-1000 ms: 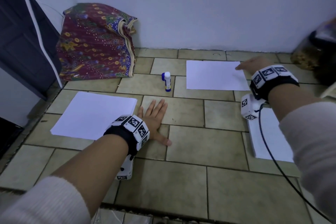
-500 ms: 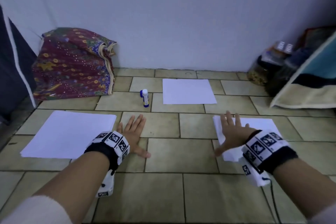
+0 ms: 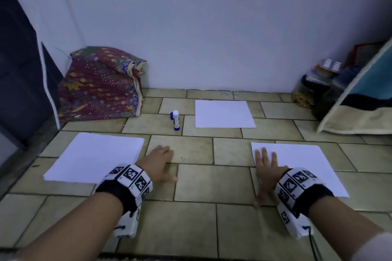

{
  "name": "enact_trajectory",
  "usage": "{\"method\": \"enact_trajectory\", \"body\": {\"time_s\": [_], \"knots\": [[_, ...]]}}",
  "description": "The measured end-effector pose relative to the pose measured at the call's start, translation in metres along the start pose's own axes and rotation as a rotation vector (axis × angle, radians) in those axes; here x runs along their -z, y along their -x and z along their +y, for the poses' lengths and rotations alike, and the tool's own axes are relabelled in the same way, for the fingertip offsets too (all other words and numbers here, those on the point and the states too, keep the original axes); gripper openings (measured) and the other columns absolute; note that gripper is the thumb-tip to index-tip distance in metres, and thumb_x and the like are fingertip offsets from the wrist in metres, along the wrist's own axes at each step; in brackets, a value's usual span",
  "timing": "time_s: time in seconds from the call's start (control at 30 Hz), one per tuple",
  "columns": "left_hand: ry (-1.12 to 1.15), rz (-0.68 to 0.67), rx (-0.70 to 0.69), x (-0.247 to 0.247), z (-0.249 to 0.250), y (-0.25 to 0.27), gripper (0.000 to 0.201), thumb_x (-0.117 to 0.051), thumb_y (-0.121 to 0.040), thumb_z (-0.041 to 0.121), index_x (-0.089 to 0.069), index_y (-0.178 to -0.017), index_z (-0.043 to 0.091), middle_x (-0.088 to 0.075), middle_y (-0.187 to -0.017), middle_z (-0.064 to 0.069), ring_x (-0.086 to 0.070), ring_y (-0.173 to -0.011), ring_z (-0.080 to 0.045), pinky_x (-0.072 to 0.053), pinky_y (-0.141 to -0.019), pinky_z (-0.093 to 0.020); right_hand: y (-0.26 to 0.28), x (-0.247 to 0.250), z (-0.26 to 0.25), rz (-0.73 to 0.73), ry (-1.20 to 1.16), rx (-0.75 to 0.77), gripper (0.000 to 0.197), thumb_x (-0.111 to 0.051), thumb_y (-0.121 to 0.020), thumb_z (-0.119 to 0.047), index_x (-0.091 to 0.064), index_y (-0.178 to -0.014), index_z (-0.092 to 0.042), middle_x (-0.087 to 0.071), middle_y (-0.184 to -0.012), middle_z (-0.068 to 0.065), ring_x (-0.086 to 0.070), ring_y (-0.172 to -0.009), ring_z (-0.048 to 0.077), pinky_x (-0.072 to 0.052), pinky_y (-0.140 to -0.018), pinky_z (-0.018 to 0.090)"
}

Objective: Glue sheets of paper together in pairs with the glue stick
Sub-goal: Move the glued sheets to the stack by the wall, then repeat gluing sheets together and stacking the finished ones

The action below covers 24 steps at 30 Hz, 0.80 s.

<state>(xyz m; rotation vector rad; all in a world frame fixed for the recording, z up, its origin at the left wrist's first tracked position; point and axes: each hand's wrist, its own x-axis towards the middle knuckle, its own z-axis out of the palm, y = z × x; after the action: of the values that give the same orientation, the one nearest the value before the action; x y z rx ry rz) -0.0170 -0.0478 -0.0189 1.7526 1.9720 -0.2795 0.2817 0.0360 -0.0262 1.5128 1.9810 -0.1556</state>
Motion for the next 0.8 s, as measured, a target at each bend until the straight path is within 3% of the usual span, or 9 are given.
{"method": "enact_trajectory", "body": {"time_s": [0.13,0.3,0.4,0.5,0.57,0.63,0.7,0.73,0.8], "knots": [[-0.03,0.241,0.049,0.012,-0.044,0.026,0.082,-0.06,-0.089,0.047,-0.015,-0.153,0.022,0.002,-0.161,-0.001,0.014,-0.147,-0.021,-0.009,-0.12,-0.039,-0.001,-0.001,-0.002,-0.011,-0.022,-0.01,0.137,-0.076,-0.067,-0.055,0.026,-0.145,-0.007,0.025,-0.155,0.013,0.012,-0.144,0.039,-0.019,-0.109,0.062],[-0.064,0.055,0.413,0.002,-0.094,0.039,0.107,-0.057,-0.083,0.063,0.003,-0.153,0.009,0.004,-0.161,-0.006,0.01,-0.147,-0.031,-0.018,-0.116,-0.045,0.006,0.002,-0.003,-0.025,-0.005,-0.002,0.145,-0.079,-0.061,-0.057,0.028,-0.144,-0.006,0.026,-0.155,0.013,0.013,-0.143,0.04,-0.018,-0.11,0.059],[-0.013,0.035,0.415,-0.009,-0.11,0.044,0.106,-0.054,-0.084,0.066,0.002,-0.153,0.008,-0.001,-0.161,-0.005,-0.01,-0.147,-0.026,-0.023,-0.115,-0.038,0.008,0.006,-0.001,-0.046,-0.035,0.023,0.146,-0.08,-0.06,-0.055,0.029,-0.143,-0.005,0.027,-0.154,0.014,0.015,-0.143,0.041,-0.017,-0.11,0.059],[-0.001,0.019,0.395,-0.009,-0.113,0.049,0.118,-0.037,-0.072,0.087,0.0,-0.153,0.009,-0.002,-0.161,-0.004,-0.019,-0.145,-0.023,-0.025,-0.113,-0.034,0.011,0.01,0.0,-0.062,-0.043,0.041,0.146,-0.081,-0.06,-0.054,0.03,-0.142,-0.005,0.029,-0.153,0.014,0.018,-0.142,0.041,-0.017,-0.11,0.06],[0.024,0.035,0.382,-0.009,-0.112,0.05,0.092,-0.037,-0.089,0.068,-0.003,-0.154,0.012,-0.002,-0.162,-0.004,-0.019,-0.146,-0.022,-0.024,-0.114,-0.032,0.011,0.011,0.001,-0.072,-0.047,0.046,0.147,-0.081,-0.061,-0.054,0.031,-0.142,-0.005,0.029,-0.153,0.014,0.018,-0.142,0.041,-0.017,-0.111,0.059],[0.065,0.103,0.406,-0.009,-0.114,0.049,0.073,-0.039,-0.097,0.054,-0.014,-0.153,0.015,-0.017,-0.16,-0.005,-0.029,-0.142,-0.021,-0.027,-0.11,-0.03,0.009,0.01,0.002,-0.078,-0.06,0.052,0.148,-0.082,-0.059,-0.054,0.031,-0.143,-0.007,0.03,-0.153,0.012,0.018,-0.142,0.04,-0.018,-0.11,0.06],[0.04,0.209,0.445,-0.007,-0.115,0.048,0.059,-0.039,-0.098,0.051,-0.035,-0.146,0.017,-0.048,-0.142,-0.007,-0.05,-0.123,-0.022,-0.041,-0.099,-0.032,0.005,0.008,0.004,-0.078,-0.067,0.06,0.15,-0.082,-0.057,-0.056,0.03,-0.143,-0.009,0.03,-0.153,0.011,0.018,-0.143,0.039,-0.018,-0.11,0.06],[-0.005,0.27,0.453,-0.005,-0.115,0.046,0.051,-0.037,-0.098,0.05,-0.043,-0.139,0.02,-0.059,-0.125,-0.004,-0.058,-0.107,-0.021,-0.048,-0.085,-0.032,0.004,0.008,0.004,-0.077,-0.066,0.061,0.15,-0.082,-0.056,-0.057,0.031,-0.143,-0.009,0.03,-0.153,0.01,0.018,-0.143,0.039,-0.018,-0.11,0.061],[-0.11,0.385,0.439,0.0,-0.111,0.04,0.046,-0.033,-0.096,0.049,-0.048,-0.132,0.024,-0.058,-0.089,0.003,-0.056,-0.073,-0.016,-0.041,-0.054,-0.027,0.002,0.007,0.005,-0.07,-0.066,0.062,0.152,-0.083,-0.055,-0.058,0.031,-0.143,-0.01,0.031,-0.153,0.01,0.018,-0.143,0.038,-0.018,-0.109,0.061]]}}
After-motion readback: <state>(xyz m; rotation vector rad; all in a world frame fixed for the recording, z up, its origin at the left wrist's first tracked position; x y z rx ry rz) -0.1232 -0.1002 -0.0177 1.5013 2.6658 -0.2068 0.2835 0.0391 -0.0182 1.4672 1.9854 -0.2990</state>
